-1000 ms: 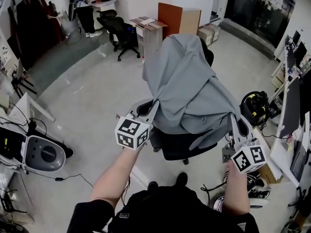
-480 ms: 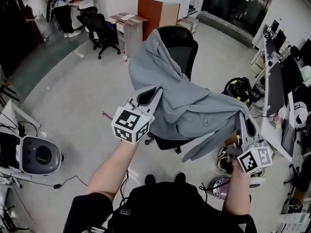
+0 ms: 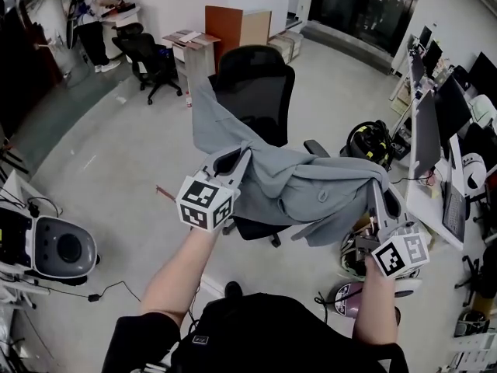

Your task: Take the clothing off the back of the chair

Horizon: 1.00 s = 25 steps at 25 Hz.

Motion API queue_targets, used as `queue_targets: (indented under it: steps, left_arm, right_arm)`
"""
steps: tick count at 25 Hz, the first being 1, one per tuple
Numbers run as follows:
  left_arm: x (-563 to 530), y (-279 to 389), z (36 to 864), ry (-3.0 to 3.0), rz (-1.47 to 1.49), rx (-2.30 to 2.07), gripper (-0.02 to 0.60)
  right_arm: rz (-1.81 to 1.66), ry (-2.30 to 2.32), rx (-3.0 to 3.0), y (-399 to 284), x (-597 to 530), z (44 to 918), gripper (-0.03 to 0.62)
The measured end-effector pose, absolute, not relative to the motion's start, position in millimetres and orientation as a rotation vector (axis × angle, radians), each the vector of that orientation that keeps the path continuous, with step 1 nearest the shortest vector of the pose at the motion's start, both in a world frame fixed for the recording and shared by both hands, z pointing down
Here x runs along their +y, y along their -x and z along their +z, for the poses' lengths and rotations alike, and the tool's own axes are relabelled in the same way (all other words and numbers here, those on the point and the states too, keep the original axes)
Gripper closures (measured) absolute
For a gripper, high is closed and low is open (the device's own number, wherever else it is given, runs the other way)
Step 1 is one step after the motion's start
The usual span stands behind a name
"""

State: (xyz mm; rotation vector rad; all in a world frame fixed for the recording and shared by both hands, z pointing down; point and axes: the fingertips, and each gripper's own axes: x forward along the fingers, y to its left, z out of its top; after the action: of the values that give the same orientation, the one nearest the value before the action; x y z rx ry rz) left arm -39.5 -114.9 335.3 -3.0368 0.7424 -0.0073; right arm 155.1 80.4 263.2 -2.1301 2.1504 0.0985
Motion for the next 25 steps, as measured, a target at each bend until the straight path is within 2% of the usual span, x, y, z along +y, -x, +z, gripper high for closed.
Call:
queue_targets:
  steps: [10,18,25]
  left_arm:
    - [-122.2,52.1,434.0,3.074,-0.343,1.061,0.572]
    - [-125.8,66.8,471.1,3.009,-0.459,1.286,0.571]
    - [-187.8,99.7,506.7,3.022,-0.514,1.397,0.571]
  right_arm:
    - [-0.18,2.008,2.329,-153.0,61.6,334.7,0.56]
    - [-0.27,1.844,2.485,-151.7,39.3,366.2,0.56]
    - [-0.348,1.8,2.586,-120.6,-36.9,388.2,0.56]
